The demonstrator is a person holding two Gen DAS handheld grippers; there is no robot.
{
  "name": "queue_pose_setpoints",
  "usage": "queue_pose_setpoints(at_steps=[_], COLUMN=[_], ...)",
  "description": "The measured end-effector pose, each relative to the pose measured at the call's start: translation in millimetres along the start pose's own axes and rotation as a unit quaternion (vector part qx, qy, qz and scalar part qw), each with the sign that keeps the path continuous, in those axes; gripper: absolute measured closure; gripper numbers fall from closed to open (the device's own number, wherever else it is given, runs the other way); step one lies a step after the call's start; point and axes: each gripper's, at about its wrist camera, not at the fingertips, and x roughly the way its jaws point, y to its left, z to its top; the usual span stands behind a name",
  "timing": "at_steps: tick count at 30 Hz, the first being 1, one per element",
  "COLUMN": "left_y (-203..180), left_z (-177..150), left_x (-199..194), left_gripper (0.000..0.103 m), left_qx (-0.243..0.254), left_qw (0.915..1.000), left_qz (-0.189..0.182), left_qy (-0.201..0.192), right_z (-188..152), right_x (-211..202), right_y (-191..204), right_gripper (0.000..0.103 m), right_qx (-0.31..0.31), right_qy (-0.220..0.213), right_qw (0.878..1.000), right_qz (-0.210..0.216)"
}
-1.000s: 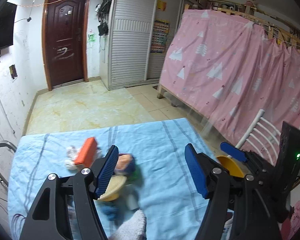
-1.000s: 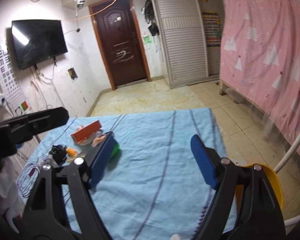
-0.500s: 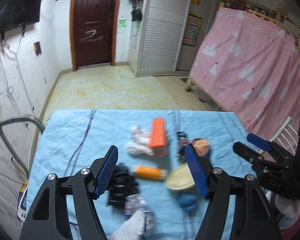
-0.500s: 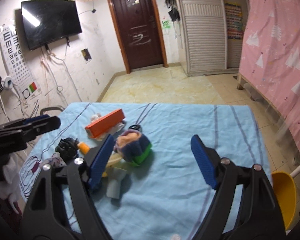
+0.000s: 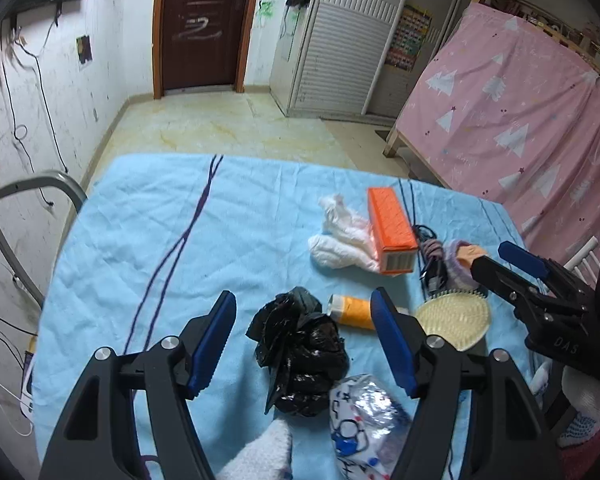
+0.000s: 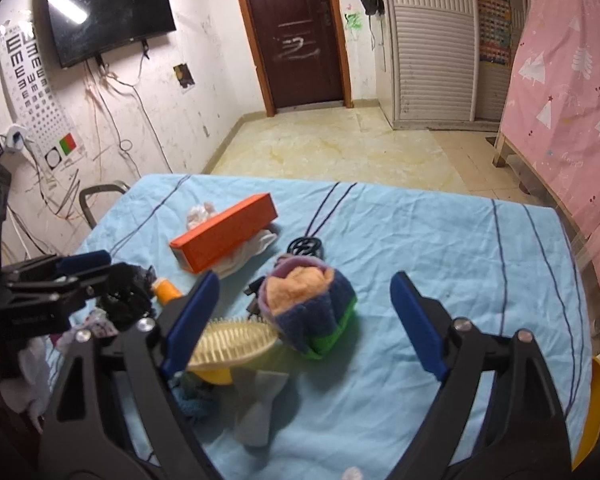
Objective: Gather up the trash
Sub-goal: 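Grasp the purple-blue knitted hat with the right tool while the left tool grasps the black plastic bag, then carry the hat to the yellow bin and open the right tool while the left tool carries the black bag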
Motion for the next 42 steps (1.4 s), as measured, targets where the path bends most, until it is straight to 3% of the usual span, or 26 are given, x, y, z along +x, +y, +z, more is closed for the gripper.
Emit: queue_pose_setpoints(at_steps=[8, 12, 13, 14, 17, 20, 35, 40, 42], left_y=[5, 5, 3, 2, 4, 7, 0, 3, 7], left_z=[-5, -8, -8, -9, -10, -11, -6, 0, 3], left_x=[21, 24, 25, 25, 23, 19, -39, -34, -25], left_gripper=[0.043, 0.061, 0.067, 0.071, 0.077, 0.079, 0.080, 0.078, 0.071], left_qx=[-0.008, -0.006, -0.006, -0.005, -0.010, -0.018, -0.017, -0.025, -0.032], left_qw=[0.9996, 0.9998, 0.9997, 0.9997, 0.9997, 0.9997, 0.9983, 0.9991, 0.9993], left_qz=[-0.017, -0.015, -0.017, -0.017, -0.016, -0.013, 0.000, 0.011, 0.011], left_qy=[0.019, 0.015, 0.015, 0.015, 0.012, 0.005, -0.057, -0.032, -0.013], right_z=[3, 4, 4, 4, 3, 1, 3, -1, -3], right_x=[24, 30, 32, 32, 33, 28, -27, -40, -46], right_y=[0, -4, -6, -7, -11, -11, -15, -23, -25], right_gripper=[0.019, 0.019, 0.023, 0.034, 0.054, 0.067, 0.068, 0.068, 0.068], right_qx=[0.003, 0.014, 0.018, 0.019, 0.028, 0.030, 0.030, 0.041, 0.042], right_qy=[0.029, 0.042, 0.046, 0.047, 0.049, 0.039, -0.028, -0.039, -0.044], right_qw=[1.000, 0.999, 0.999, 0.999, 0.998, 0.999, 0.999, 0.998, 0.998], right_qz=[-0.001, 0.004, 0.007, 0.008, 0.016, 0.016, 0.015, 0.016, 0.016])
